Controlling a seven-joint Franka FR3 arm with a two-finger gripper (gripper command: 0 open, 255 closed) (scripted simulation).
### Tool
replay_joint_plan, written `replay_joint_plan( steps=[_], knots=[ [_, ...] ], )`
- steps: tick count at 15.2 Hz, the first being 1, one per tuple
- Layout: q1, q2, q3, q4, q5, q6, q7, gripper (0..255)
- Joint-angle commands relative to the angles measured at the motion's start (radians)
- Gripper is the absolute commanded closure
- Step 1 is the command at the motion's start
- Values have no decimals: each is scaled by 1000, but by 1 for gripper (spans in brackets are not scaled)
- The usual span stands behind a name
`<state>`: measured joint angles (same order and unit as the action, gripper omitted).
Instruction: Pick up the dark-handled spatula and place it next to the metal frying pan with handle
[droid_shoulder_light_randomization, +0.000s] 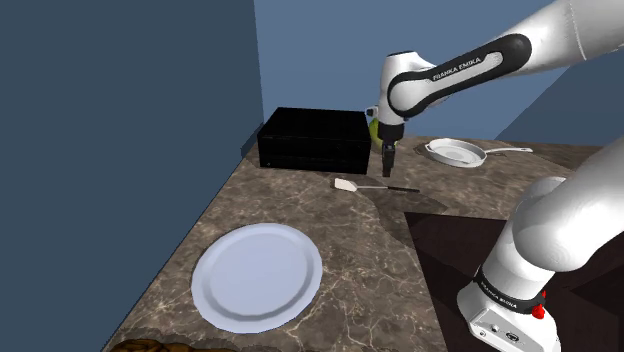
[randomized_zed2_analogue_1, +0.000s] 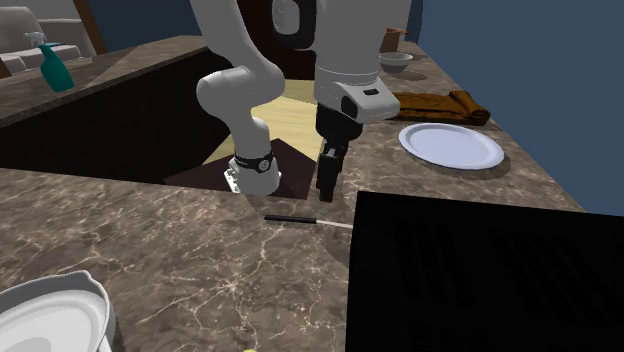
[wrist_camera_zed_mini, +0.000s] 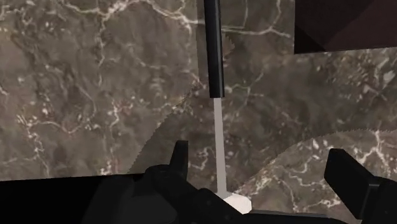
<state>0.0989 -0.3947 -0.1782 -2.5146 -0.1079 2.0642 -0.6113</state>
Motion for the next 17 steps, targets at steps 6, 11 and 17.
replay_joint_plan(
  steps=[6, 11, 17],
  knots=[
    [14, 142, -26, -23, -17, 175, -96, 0],
    [13, 173, -30, -48, -17, 231, -98, 0],
    [13, 173, -30, -47, -17, 231, -98, 0]
  ],
)
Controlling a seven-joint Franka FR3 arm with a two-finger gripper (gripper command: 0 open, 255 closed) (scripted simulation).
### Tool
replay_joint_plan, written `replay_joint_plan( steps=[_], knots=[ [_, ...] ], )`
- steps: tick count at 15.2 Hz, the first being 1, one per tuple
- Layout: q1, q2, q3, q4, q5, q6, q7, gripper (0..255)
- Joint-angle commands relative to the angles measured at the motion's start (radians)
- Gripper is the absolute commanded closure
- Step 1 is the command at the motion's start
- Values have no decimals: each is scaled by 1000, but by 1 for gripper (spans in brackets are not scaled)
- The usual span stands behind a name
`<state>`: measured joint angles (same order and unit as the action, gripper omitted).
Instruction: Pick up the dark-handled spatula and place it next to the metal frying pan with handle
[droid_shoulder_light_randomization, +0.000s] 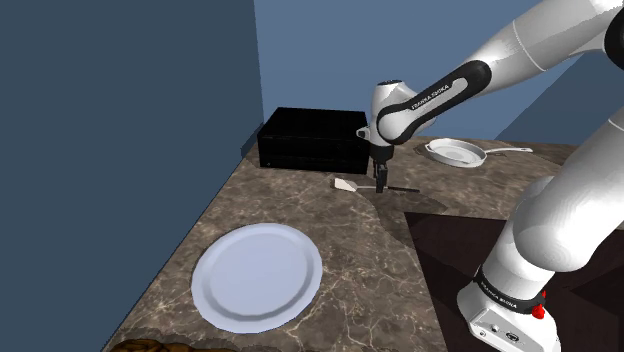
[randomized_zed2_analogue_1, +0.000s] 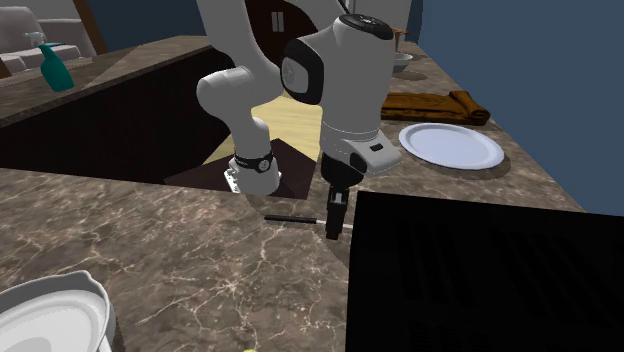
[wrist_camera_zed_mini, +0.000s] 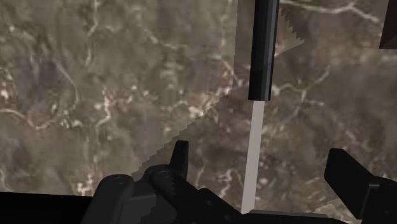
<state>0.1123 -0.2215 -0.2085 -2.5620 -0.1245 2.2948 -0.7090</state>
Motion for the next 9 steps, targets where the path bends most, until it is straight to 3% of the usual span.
replay_joint_plan(
  steps=[1, 2, 9],
  knots=[
    [0, 0, 0, 0, 0, 0, 0, 0],
    [0, 0, 0, 0, 0, 0, 0, 255],
    [0, 0, 0, 0, 0, 0, 0, 255]
  ],
)
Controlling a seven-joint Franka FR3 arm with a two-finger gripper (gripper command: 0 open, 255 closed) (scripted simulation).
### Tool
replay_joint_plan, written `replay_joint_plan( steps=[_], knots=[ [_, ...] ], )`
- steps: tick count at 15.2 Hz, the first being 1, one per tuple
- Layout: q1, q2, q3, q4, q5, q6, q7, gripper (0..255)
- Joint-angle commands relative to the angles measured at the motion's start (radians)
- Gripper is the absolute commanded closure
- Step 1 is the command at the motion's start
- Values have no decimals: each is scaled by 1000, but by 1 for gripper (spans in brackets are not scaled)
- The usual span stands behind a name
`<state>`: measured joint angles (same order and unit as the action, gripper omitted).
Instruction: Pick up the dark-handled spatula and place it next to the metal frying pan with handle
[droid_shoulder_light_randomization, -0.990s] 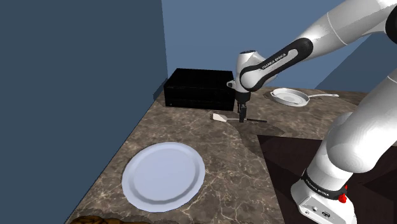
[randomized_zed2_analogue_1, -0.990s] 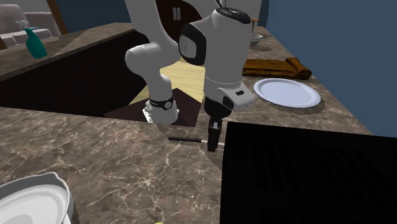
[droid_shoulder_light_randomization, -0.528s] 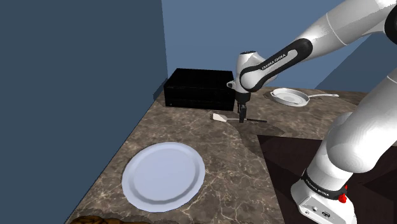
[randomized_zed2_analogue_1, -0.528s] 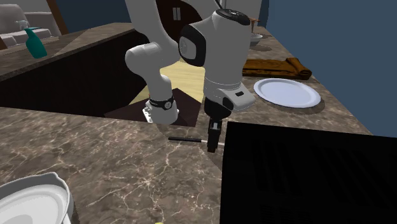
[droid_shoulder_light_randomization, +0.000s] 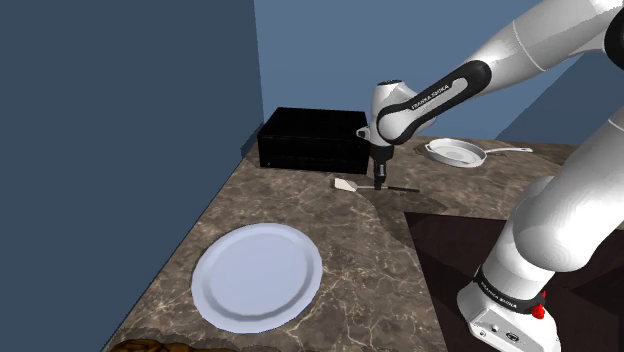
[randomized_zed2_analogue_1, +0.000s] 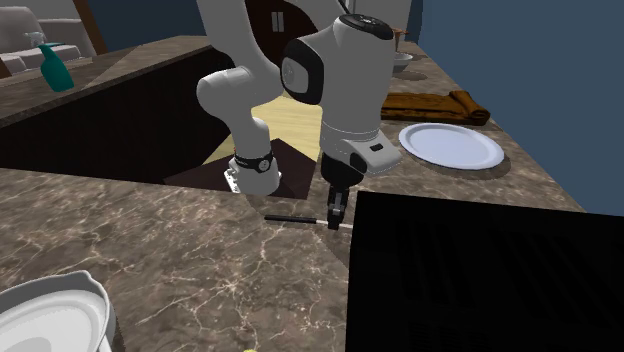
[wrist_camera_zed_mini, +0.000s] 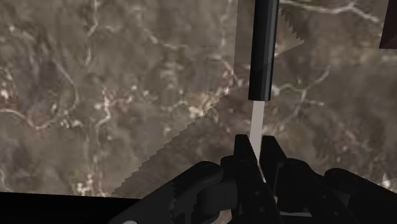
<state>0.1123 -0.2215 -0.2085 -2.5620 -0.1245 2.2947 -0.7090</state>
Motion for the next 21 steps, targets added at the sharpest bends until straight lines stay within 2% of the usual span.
replay_joint_plan(
  steps=[1, 21],
  knots=[
    [0, 0, 0, 0, 0, 0, 0, 255],
    [0, -142, 20, 145, 0, -286, -1, 255]
  ],
)
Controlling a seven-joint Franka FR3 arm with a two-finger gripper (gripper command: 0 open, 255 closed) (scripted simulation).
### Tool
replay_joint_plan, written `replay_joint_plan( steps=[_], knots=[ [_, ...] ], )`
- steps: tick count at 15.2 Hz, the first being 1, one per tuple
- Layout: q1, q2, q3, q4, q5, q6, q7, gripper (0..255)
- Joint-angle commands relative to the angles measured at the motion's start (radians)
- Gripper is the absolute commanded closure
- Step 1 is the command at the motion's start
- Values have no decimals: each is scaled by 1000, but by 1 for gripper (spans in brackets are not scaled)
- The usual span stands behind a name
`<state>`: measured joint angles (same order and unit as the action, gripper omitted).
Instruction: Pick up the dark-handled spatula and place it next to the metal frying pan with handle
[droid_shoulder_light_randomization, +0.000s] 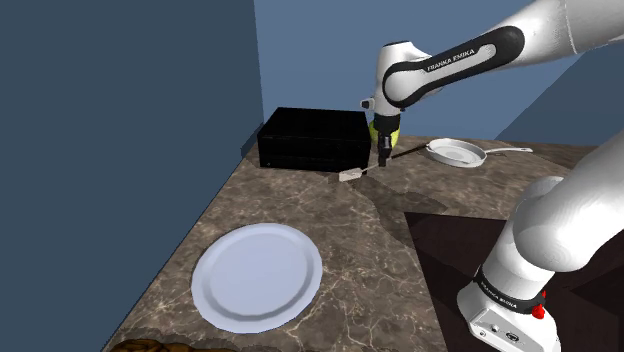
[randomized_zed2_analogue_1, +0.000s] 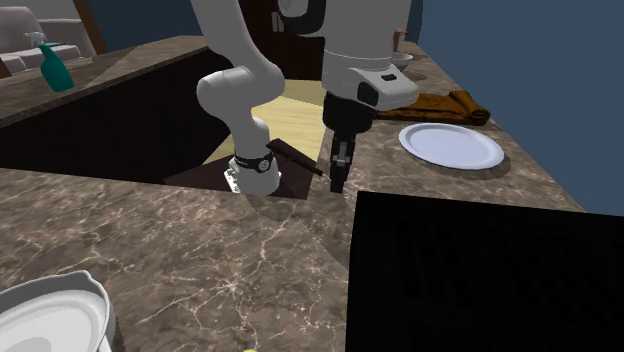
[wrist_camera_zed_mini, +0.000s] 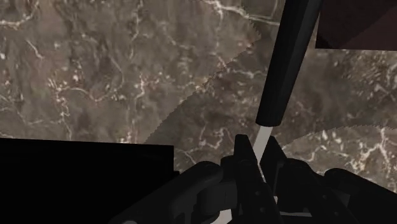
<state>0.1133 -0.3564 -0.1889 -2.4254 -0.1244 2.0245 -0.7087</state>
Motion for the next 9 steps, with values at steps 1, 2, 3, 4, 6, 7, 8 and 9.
replay_joint_plan(
  steps=[1, 2, 3, 4, 6, 7, 8, 9],
  knots=[
    [-1, -12, 1, 18, 0, -30, -2, 255],
    [0, -16, 2, 28, 0, -45, -2, 255],
    [0, -20, 3, 38, 1, -59, -3, 255],
    [0, -24, 4, 48, 1, -73, -3, 255],
    [-11, -56, -6, 34, -9, -89, -18, 255],
    [-22, -85, -17, 11, -20, -93, -33, 255],
    [-33, -113, -28, -11, -32, -97, -48, 255],
    [-45, -141, -39, -32, -44, -102, -64, 255]
  ],
)
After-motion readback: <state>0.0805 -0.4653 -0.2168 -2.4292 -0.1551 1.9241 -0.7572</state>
